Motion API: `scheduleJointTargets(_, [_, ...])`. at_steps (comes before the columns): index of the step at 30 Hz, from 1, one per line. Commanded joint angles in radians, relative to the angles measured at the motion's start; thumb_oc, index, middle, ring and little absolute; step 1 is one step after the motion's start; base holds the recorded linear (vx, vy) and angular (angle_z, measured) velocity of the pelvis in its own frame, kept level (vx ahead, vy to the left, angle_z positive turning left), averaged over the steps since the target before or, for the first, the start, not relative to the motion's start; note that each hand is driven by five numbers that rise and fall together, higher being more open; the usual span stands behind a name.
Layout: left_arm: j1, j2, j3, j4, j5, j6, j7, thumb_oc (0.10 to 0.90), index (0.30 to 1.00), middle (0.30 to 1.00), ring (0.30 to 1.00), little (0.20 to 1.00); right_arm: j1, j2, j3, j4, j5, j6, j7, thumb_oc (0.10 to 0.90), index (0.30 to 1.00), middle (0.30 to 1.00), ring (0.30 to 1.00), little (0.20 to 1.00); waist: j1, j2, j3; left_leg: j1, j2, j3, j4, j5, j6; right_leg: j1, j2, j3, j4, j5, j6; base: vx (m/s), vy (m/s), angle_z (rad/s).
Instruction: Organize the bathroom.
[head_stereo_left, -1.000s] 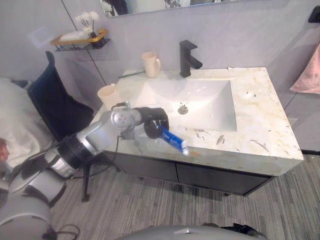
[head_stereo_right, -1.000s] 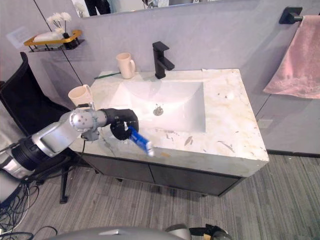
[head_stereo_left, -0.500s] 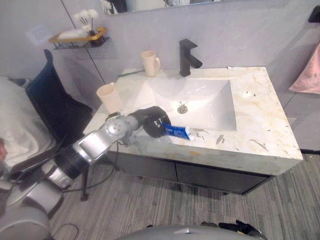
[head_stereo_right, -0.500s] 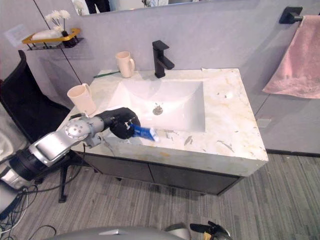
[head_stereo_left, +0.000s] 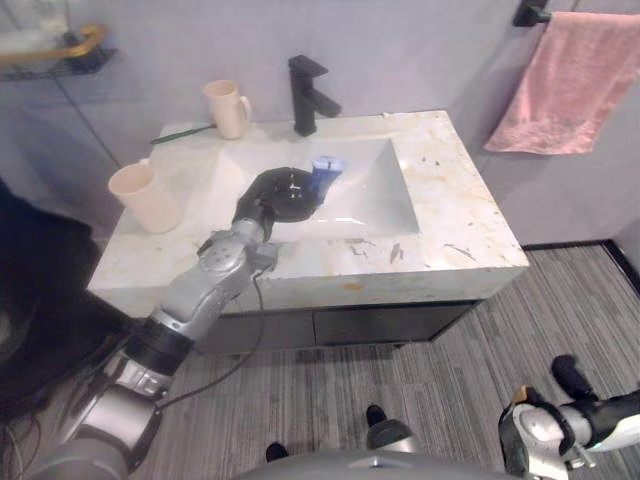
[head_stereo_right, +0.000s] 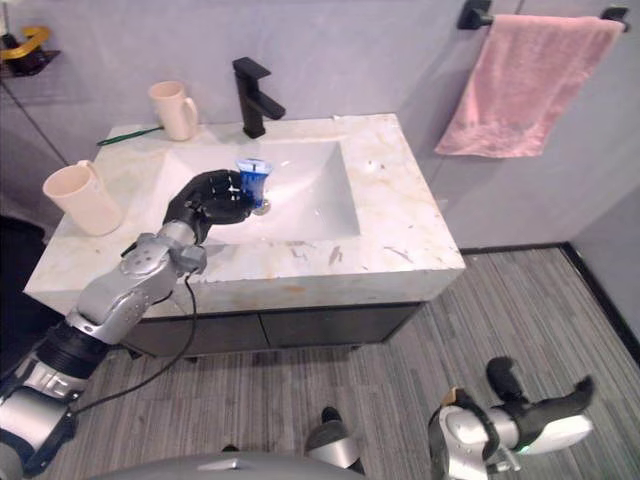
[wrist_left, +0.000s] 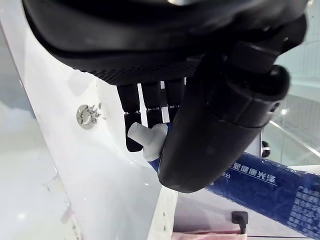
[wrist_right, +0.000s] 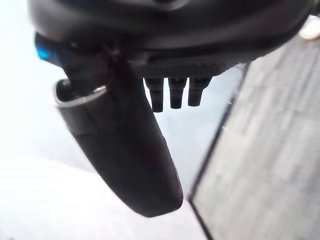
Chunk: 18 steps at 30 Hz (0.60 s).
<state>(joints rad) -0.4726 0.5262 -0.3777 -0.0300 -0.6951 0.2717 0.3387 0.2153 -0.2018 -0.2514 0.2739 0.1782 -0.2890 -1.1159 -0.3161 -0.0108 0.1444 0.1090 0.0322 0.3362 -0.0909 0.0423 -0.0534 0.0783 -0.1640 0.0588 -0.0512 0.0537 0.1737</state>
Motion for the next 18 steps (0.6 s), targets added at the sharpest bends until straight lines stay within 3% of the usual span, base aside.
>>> scheduleJointTargets(1, [-0.131, -0.032, 0.115, -0.029, 0.014, -0.178, 0.055, 0.400, 0.300, 0.300, 0.300, 0.300, -0.040, -0.183, -0.129, -0.233, -0.294, -0.110, -0.084, 0.800, 0.900, 0.900, 0.900, 0.900, -0.018, 0.077, -0.030, 0.056, -0.072, -0.096, 0.028, -0.119, 0.081, -0.061, 0.122, -0.055, 0.068, -0.042, 0.001, -0.05, 0.103, -0.36])
scheduleJointTargets(3, [-0.127, -0.031, 0.112, -0.037, 0.014, -0.171, 0.066, 0.400, 0.300, 0.300, 0.300, 0.300, -0.061, -0.240, -0.171, -0.348, -0.299, -0.093, -0.023, 0.800, 0.900, 0.900, 0.900, 0.900, -0.019, 0.078, -0.033, 0.059, -0.074, -0.092, 0.020, -0.118, 0.082, -0.062, 0.119, -0.057, 0.071, -0.044, 0.006, -0.01, 0.098, -0.20])
scheduleJointTargets(6, [-0.120, -0.048, 0.081, -0.067, 0.042, -0.151, 0.102, 0.400, 0.300, 0.300, 0.300, 0.300, -0.148, -0.352, -0.156, -0.512, -0.266, -0.173, 0.155, 0.800, 0.900, 0.900, 0.900, 0.900, 0.010, 0.076, -0.041, 0.064, -0.079, -0.096, 0.014, -0.124, 0.088, -0.058, 0.107, -0.072, 0.077, -0.054, 0.017, 0.00, 0.095, -0.16])
scheduleJointTargets(7, [-0.120, -0.048, 0.084, -0.069, 0.043, -0.150, 0.102, 0.400, 0.300, 0.300, 0.300, 0.300, -0.149, -0.353, -0.157, -0.514, -0.262, -0.170, 0.159, 0.800, 0.900, 0.900, 0.900, 0.900, 0.009, 0.075, -0.040, 0.061, -0.079, -0.093, 0.013, -0.118, 0.088, -0.062, 0.107, -0.070, 0.077, -0.048, 0.015, -0.01, 0.059, -0.08])
scheduleJointTargets(10, [-0.119, -0.073, 0.044, -0.078, 0.059, -0.151, 0.126, 0.400, 0.300, 0.300, 0.300, 0.300, -0.247, -0.420, -0.035, -0.623, -0.211, -0.149, 0.331, 0.800, 0.900, 0.900, 0.900, 0.900, 0.047, 0.068, -0.048, 0.053, -0.083, -0.097, 0.011, -0.116, 0.093, -0.063, 0.100, -0.082, 0.076, -0.050, 0.017, -0.03, 0.046, -0.11])
scheduleJointTargets(11, [-0.116, -0.087, 0.024, -0.076, 0.069, -0.155, 0.129, 0.400, 0.300, 0.300, 0.300, 0.300, -0.302, -0.430, 0.042, -0.654, -0.117, -0.139, 0.461, 0.800, 0.900, 0.900, 0.900, 0.900, 0.068, 0.062, -0.054, 0.046, -0.084, -0.099, 0.011, -0.112, 0.093, -0.065, 0.097, -0.088, 0.075, -0.049, 0.018, -0.02, 0.034, -0.06])
scheduleJointTargets(13, [-0.115, -0.100, 0.008, -0.069, 0.081, -0.161, 0.123, 0.400, 0.300, 0.300, 0.300, 0.300, -0.348, -0.433, 0.104, -0.658, -0.085, -0.111, 0.536, 0.800, 0.900, 0.900, 0.900, 0.900, 0.086, 0.057, -0.058, 0.042, -0.084, -0.102, 0.010, -0.110, 0.093, -0.065, 0.094, -0.095, 0.073, -0.049, 0.018, -0.01, 0.009, -0.02])
scheduleJointTargets(15, [-0.113, -0.115, -0.019, -0.048, 0.096, -0.176, 0.104, 0.400, 0.300, 0.300, 0.300, 0.300, -0.442, -0.449, 0.225, -0.647, 0.029, -0.047, 0.690, 0.800, 0.900, 0.900, 0.900, 0.900, 0.115, 0.043, -0.063, 0.035, -0.082, -0.108, 0.009, -0.106, 0.092, -0.064, 0.085, -0.115, 0.072, -0.047, 0.018, -0.01, -0.002, 0.10])
scheduleJointTargets(18, [-0.100, -0.126, -0.037, -0.038, 0.113, -0.189, 0.069, 0.400, 0.300, 0.300, 0.300, 0.300, -0.502, -0.460, 0.312, -0.610, 0.119, -0.013, 0.841, 0.800, 0.900, 0.900, 0.900, 0.900, 0.143, 0.029, -0.067, 0.029, -0.079, -0.116, 0.010, -0.103, 0.089, -0.066, 0.076, -0.135, 0.075, -0.047, 0.019, 0.01, -0.020, 0.38])
